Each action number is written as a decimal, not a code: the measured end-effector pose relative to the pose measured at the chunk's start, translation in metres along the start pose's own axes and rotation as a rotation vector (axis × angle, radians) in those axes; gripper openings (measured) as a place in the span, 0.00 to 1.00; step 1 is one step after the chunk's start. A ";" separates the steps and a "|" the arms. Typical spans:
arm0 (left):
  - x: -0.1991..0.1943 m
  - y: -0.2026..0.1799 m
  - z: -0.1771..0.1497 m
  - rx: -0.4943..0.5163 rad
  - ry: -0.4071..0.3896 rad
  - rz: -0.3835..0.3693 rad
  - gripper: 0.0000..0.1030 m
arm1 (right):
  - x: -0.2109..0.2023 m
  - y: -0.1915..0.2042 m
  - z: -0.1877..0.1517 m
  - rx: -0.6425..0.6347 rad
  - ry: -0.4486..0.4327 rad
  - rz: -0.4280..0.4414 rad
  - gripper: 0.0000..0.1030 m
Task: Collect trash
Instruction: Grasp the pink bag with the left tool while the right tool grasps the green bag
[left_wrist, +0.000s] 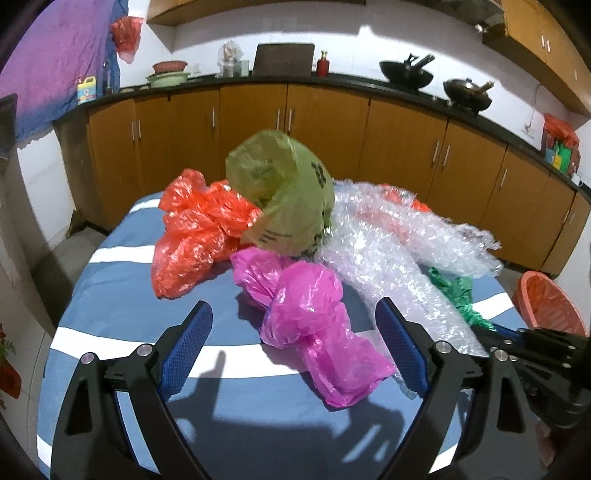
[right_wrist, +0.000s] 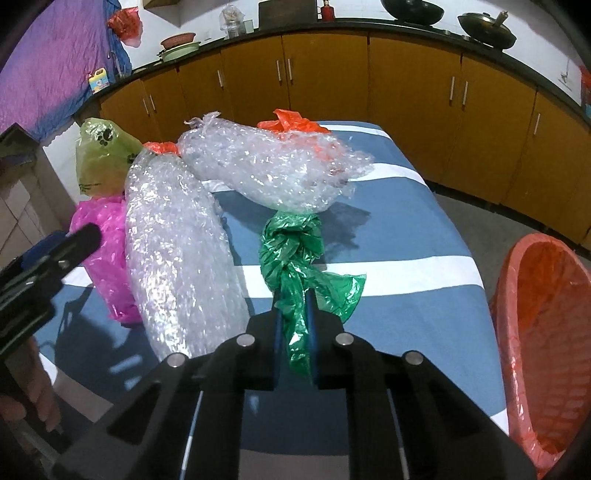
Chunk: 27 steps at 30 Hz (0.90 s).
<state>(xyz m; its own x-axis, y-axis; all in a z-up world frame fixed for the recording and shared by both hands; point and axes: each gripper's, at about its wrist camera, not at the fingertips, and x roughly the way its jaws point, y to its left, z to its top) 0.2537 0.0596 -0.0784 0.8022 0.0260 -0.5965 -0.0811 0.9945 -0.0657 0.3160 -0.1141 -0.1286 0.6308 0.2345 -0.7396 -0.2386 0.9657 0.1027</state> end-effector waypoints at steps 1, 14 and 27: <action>0.004 0.000 0.000 -0.003 0.014 0.004 0.79 | -0.002 -0.001 0.000 0.002 -0.003 0.002 0.13; 0.006 0.007 -0.007 -0.021 0.062 -0.009 0.34 | -0.025 -0.006 -0.008 0.006 -0.023 0.008 0.11; -0.051 0.026 -0.012 -0.027 0.005 -0.030 0.32 | -0.063 -0.016 -0.026 0.031 -0.049 0.015 0.07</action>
<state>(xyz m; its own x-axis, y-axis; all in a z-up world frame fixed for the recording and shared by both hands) 0.2035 0.0833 -0.0597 0.8015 -0.0042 -0.5980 -0.0733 0.9918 -0.1051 0.2607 -0.1470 -0.1012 0.6629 0.2534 -0.7045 -0.2258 0.9648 0.1345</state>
